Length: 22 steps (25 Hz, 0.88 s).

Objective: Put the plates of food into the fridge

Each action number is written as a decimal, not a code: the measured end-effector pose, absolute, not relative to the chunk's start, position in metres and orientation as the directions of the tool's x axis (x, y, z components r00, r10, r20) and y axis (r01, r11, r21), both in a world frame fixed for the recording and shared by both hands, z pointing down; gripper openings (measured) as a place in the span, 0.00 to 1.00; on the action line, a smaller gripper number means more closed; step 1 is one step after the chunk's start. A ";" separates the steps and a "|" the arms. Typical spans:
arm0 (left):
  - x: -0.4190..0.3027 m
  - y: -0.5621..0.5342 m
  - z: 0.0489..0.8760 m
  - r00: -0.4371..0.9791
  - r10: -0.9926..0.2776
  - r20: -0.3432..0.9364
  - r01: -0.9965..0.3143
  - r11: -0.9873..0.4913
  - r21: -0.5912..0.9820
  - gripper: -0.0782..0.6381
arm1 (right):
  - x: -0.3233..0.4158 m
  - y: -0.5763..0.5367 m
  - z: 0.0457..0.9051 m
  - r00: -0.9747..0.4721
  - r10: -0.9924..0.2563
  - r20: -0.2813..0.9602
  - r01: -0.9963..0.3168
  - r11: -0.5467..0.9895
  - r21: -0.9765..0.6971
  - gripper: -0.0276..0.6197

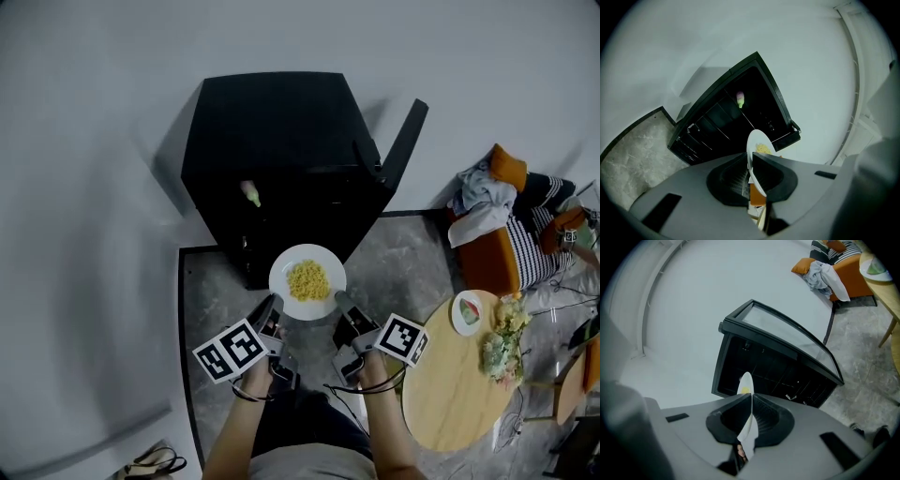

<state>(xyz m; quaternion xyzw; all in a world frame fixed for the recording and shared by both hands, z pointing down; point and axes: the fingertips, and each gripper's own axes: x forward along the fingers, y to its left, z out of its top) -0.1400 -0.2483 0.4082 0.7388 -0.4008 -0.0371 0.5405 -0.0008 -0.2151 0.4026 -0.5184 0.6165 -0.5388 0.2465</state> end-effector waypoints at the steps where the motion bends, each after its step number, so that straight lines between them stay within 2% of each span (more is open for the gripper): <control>1: -0.141 -0.254 0.408 0.677 -0.631 0.379 -0.550 -0.092 0.830 0.16 | -0.002 -0.220 0.403 -0.339 -0.905 0.255 -0.372 -0.120 -0.921 0.08; 22: -0.138 -0.333 0.413 0.669 -0.642 0.374 -0.523 -0.050 0.851 0.16 | 0.002 -0.301 0.407 -0.327 -0.905 0.272 -0.375 -0.139 -0.916 0.08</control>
